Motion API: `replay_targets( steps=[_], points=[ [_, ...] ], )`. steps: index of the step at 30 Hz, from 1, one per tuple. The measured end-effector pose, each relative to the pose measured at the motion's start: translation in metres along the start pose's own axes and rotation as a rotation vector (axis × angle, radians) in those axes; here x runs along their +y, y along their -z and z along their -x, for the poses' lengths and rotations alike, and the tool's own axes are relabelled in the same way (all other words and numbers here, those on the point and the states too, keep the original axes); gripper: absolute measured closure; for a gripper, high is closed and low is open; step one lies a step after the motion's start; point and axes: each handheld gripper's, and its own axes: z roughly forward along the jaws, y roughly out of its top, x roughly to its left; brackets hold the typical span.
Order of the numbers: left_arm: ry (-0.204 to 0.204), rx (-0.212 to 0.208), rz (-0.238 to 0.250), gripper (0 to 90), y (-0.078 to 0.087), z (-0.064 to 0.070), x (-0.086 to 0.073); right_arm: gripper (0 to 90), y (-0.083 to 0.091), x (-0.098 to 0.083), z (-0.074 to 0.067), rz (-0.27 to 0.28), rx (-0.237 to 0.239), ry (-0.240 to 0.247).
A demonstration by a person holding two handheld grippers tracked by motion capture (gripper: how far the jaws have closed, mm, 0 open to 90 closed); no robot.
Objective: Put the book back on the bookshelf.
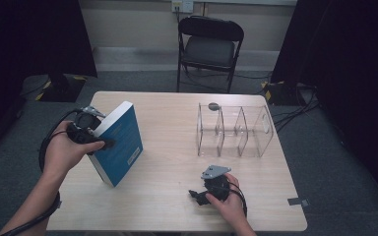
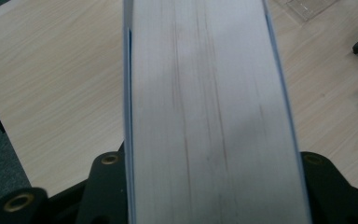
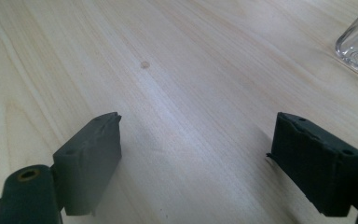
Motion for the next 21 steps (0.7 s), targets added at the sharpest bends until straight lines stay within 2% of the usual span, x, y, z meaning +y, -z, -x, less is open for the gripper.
replay_targets(
  steps=[7,11,15,21],
  points=[
    [0.011,0.002,-0.024,55.4,0.0,0.0,0.001,14.8,0.0,0.0,0.0,0.0,0.0,0.0],
    [0.02,0.016,-0.011,58.5,0.0,0.004,0.001,14.8,0.0,0.0,0.0,0.0,0.0,0.001],
    [0.023,0.001,0.002,60.4,0.0,0.009,0.001,14.8,0.0,0.0,0.0,0.0,0.0,0.001],
    [-0.031,-0.022,0.015,61.1,-0.001,0.019,0.001,14.8,0.0,0.0,0.0,0.0,0.001,0.0]
  ],
)
